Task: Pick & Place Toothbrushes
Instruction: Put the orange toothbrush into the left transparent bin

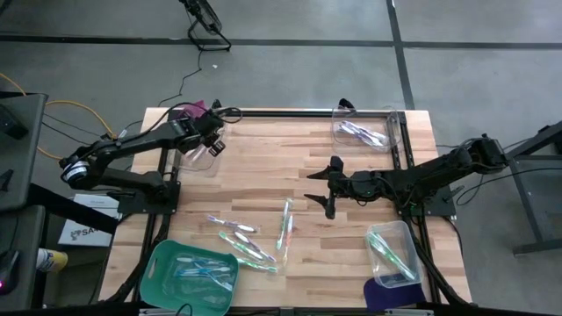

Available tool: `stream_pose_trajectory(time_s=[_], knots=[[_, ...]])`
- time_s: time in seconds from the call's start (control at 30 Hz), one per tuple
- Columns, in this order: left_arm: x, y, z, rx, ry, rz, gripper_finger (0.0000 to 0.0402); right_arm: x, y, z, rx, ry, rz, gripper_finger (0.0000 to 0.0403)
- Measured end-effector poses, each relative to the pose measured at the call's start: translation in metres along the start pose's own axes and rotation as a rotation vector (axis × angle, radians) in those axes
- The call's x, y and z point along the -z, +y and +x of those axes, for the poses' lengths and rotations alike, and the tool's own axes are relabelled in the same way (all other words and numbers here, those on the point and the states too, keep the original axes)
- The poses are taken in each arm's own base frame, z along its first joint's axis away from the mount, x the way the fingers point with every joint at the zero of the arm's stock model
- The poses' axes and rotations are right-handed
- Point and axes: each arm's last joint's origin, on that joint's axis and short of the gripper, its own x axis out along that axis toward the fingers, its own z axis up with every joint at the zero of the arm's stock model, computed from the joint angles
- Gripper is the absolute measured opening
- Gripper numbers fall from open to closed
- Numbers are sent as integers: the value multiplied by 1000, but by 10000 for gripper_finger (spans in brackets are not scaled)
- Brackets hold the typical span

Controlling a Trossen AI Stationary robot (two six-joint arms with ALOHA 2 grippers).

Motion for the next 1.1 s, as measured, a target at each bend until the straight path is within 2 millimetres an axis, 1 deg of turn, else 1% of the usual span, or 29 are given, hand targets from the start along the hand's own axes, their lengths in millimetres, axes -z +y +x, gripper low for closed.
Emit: stream_pose_trajectory(time_s=[0.1, 0.2, 0.3, 0.4, 0.5, 0.63, 0.7, 0.77, 0.83, 0.93, 0.97, 1.0, 1.1], knots=[[-5, 5, -7, -28, 6, 5, 175, 1, 0, 0, 1, 9, -2, 275], [-13, 10, -12, -56, -13, 20, 179, 2, 0, 0, 7, 20, -5, 275], [-18, 11, -15, -48, -40, 39, 179, 3, -1, 0, 17, 27, 5, 275], [-19, 10, -15, -21, -51, 58, 179, 3, -1, 0, 18, 31, 9, 275], [-26, 8, -16, 78, -114, 82, 180, 3, -1, 0, 19, 31, 8, 275], [-36, 1, -19, 319, -256, 198, 176, 3, -1, 0, 18, 31, 11, 275], [-38, -1, -20, 384, -298, 244, 162, 3, -1, 0, 19, 33, 15, 275], [-37, -2, -19, 389, -286, 264, 137, 4, -1, 0, 19, 38, 13, 275], [-34, -4, -15, 390, -247, 279, 102, 4, -1, 0, 20, 38, 13, 275], [-33, -6, -9, 401, -208, 291, 34, 4, -1, 0, 19, 38, 13, 275], [-33, -8, -7, 416, -201, 300, 18, 4, -1, 0, 19, 38, 13, 275], [-34, -11, -4, 427, -200, 308, 11, 4, -1, 0, 20, 38, 13, 275], [-35, -19, 6, 467, -180, 341, 10, 4, -1, 0, 20, 38, 13, 275]])
